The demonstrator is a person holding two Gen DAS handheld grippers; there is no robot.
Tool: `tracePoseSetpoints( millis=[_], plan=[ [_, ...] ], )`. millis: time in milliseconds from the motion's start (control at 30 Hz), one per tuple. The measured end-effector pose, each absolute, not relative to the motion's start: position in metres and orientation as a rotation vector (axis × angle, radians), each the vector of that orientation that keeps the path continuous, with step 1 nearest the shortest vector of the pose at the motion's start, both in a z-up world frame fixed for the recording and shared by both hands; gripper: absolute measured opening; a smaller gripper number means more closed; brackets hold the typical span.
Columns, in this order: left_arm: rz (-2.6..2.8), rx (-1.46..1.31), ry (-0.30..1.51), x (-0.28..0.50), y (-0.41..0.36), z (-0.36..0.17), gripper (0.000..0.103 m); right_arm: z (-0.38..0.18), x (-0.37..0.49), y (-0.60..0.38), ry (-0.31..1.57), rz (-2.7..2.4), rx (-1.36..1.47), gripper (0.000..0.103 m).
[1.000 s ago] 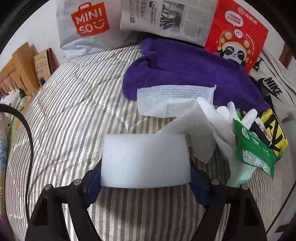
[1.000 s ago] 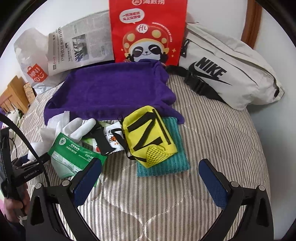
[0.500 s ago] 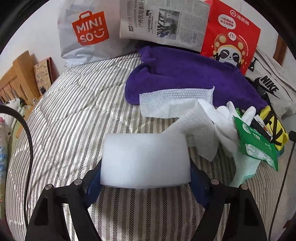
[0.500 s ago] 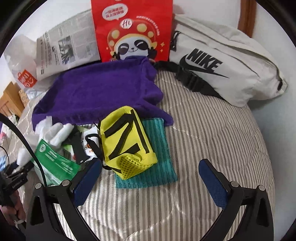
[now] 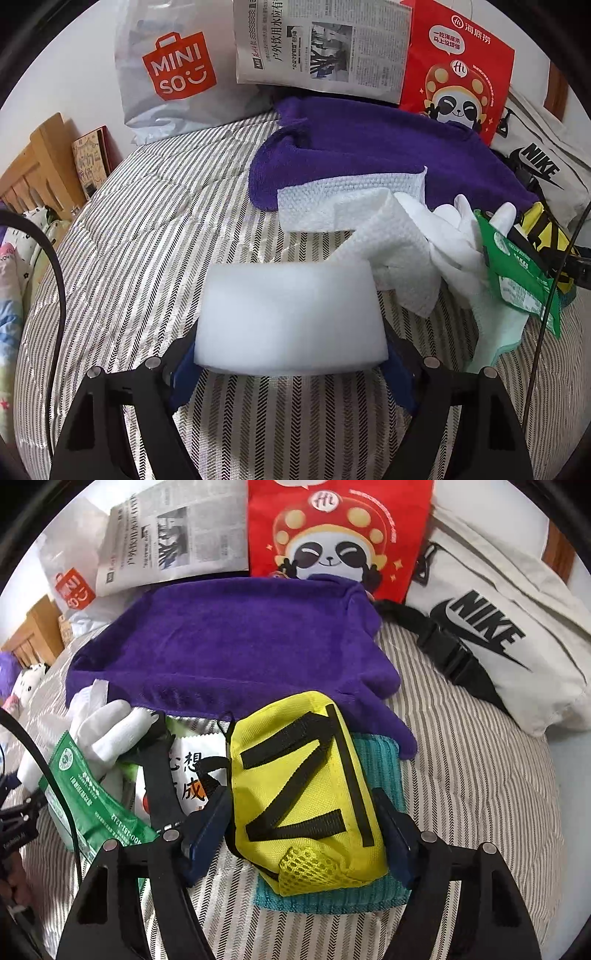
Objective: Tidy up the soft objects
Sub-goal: 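Grasp the yellow strapped pouch with the right tool while the left tool lifts the sponge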
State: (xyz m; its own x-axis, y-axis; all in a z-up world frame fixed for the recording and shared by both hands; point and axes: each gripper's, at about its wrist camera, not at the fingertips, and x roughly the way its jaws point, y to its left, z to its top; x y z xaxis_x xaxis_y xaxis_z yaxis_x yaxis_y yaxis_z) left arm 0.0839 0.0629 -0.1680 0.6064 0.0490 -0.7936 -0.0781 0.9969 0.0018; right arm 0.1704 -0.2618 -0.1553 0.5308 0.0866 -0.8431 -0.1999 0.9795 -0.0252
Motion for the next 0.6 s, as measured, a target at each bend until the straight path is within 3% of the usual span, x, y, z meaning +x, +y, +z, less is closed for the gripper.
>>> tracePoseSetpoints(
  millis=[33, 67, 367, 400, 467, 600],
  plan=[
    [0.074, -0.034, 0.916, 0.084, 0.063, -0.168, 0.082, -0.154, 0.169, -0.261, 0.991, 0.173, -0.129, 0.060],
    [0.073, -0.034, 0.917, 0.084, 0.063, -0.168, 0.082, -0.152, 0.166, -0.262, 0.987, 0.185, -0.120, 0.044],
    [0.070, -0.036, 0.917, 0.084, 0.063, -0.168, 0.082, -0.152, 0.159, -0.266, 1.010, 0.249, -0.035, 0.044],
    [0.070, -0.036, 0.917, 0.084, 0.062, -0.168, 0.082, -0.152, 0.162, -0.264, 1.003, 0.245, -0.040, 0.042],
    [0.070, -0.036, 0.917, 0.084, 0.063, -0.168, 0.082, -0.152, 0.166, -0.259, 0.991, 0.243, -0.055, 0.023],
    [0.071, -0.035, 0.916, 0.084, 0.062, -0.168, 0.082, -0.148, 0.169, -0.263, 1.010, 0.265, -0.025, 0.016]
  ],
)
